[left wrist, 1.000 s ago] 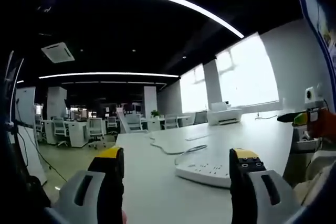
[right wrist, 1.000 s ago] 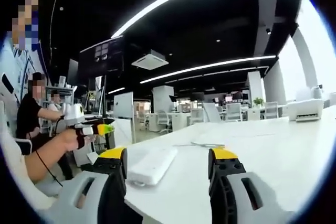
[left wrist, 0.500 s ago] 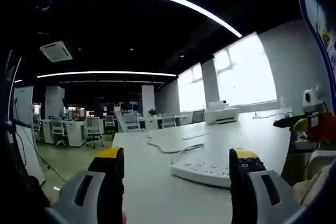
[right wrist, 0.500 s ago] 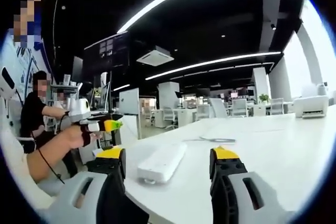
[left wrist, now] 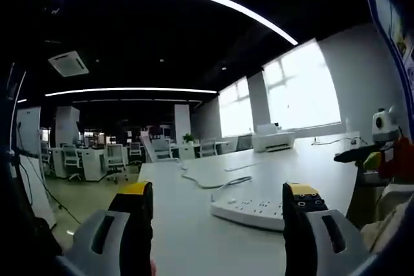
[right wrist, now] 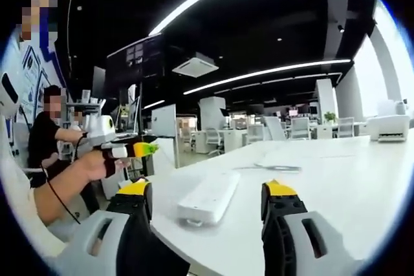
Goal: Pick up the power strip scattered on the table, fix it on the side mounting bracket of the table, and press the switch
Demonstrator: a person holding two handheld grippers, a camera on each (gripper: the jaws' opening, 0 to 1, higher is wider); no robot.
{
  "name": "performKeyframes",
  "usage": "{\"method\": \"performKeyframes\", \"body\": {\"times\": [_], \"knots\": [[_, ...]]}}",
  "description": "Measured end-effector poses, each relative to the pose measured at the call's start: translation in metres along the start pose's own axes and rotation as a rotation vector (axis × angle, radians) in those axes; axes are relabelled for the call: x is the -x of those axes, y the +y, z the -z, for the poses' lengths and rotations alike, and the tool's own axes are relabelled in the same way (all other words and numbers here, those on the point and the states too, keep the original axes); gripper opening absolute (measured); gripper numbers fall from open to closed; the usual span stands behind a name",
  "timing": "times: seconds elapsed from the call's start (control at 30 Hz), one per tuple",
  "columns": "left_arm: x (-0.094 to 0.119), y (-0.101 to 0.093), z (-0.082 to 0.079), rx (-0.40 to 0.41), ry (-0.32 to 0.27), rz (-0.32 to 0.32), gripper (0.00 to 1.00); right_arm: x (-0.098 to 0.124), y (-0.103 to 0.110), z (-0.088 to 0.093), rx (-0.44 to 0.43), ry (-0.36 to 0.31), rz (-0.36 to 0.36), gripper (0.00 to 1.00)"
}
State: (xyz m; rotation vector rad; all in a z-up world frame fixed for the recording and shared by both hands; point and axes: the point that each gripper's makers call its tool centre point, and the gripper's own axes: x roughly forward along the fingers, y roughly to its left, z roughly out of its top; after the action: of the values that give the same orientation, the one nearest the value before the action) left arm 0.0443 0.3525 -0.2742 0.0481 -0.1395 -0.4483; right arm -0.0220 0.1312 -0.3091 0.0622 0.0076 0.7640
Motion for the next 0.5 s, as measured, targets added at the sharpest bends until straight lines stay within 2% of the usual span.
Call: {"method": "performKeyframes", "body": {"times": [0.1, 0.2, 0.5], "knots": [[0.0, 0.002, 0.0, 0.001, 0.0, -0.002, 0.86, -0.004, 0.003, 0.003, 0.007, 0.009, -0.001, 0.66], [-0.001, 0.003, 0.0, 0.0, 0.001, -0.003, 0.86, -0.008, 0.006, 0.007, 0.002, 0.009, -0.001, 0.73], [0.002, 0.01, 0.002, 0.007, 0.001, -0.013, 0.86, -0.018, 0.011, 0.014, 0.002, 0.02, 0.019, 0.74]]}}
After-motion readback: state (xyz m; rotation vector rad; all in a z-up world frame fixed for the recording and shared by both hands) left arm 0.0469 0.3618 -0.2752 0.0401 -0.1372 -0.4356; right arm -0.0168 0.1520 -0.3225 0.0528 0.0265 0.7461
